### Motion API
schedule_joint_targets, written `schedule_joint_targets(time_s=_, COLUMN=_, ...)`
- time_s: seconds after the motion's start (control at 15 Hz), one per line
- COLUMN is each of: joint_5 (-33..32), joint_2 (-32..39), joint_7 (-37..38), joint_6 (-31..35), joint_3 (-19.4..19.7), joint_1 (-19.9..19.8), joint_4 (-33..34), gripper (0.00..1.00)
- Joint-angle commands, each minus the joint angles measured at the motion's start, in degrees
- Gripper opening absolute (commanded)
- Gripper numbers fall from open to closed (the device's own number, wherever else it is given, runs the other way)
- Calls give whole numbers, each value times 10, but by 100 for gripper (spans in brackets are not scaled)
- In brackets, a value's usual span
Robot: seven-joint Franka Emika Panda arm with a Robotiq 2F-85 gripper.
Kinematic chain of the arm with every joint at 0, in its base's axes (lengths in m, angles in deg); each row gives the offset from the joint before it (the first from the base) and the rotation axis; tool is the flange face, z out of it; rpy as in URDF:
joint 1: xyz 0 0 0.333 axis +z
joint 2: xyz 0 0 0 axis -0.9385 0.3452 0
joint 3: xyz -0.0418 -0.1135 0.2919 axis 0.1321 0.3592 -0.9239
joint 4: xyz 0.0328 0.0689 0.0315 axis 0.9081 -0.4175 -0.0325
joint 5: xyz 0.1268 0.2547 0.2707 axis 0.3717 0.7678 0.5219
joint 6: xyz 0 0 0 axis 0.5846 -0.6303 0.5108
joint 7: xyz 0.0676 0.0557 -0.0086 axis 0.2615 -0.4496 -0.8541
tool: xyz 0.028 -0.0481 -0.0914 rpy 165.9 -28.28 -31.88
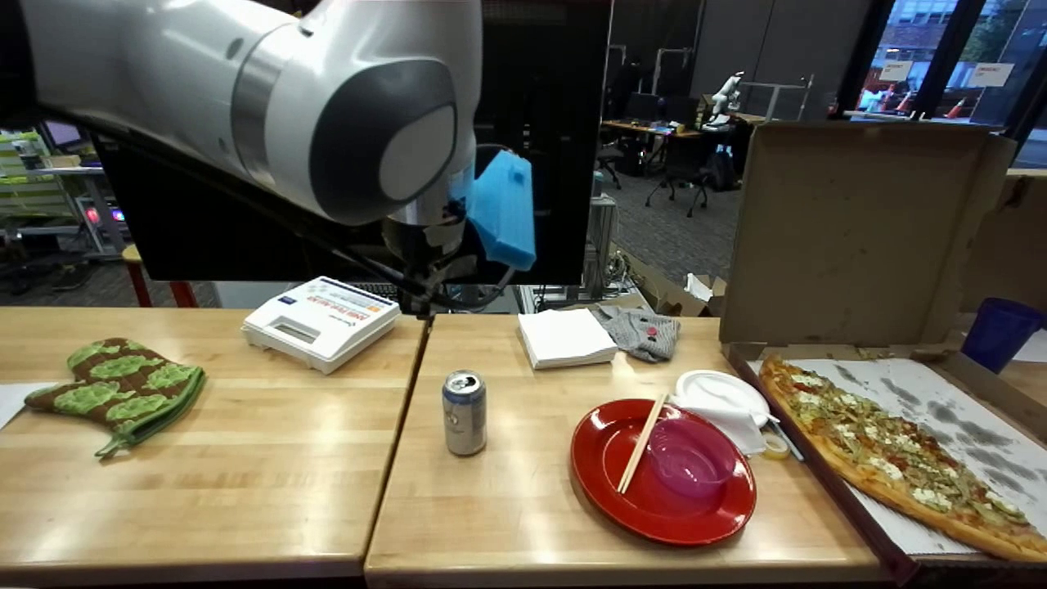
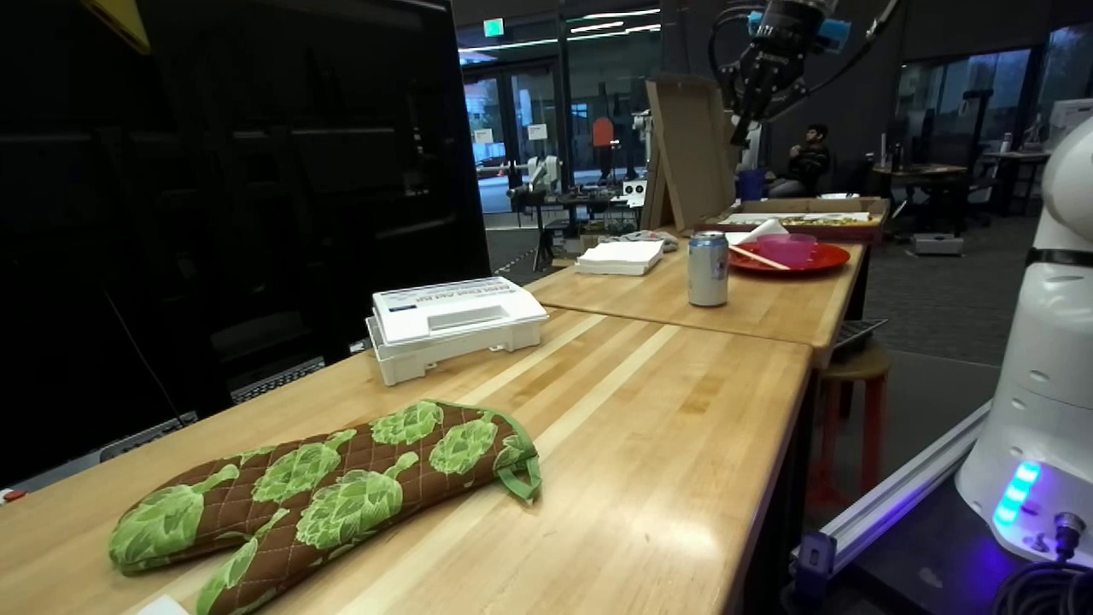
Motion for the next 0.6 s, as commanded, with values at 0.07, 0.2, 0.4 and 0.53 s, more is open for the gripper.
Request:
schedule_joint_targets(time_s=0.07, joint_5=37, joint_2=48, joint_7=-7, joint_6=2, joint_3=49, joint_1=-17, joint_4=8, gripper=0)
schedule_joint_targets(time_s=0.2, joint_5=64, joint_2=56, joint_7=-26, joint_6=5, joint_3=67, joint_1=-12, joint_4=-3, gripper=0)
schedule_joint_targets(time_s=0.4, joint_5=72, joint_2=57, joint_7=-37, joint_6=-3, joint_3=52, joint_1=-24, joint_4=-7, gripper=5)
schedule_joint_targets(time_s=0.53, joint_5=71, joint_2=59, joint_7=-37, joint_6=-2, joint_3=50, joint_1=-26, joint_4=-7, gripper=18)
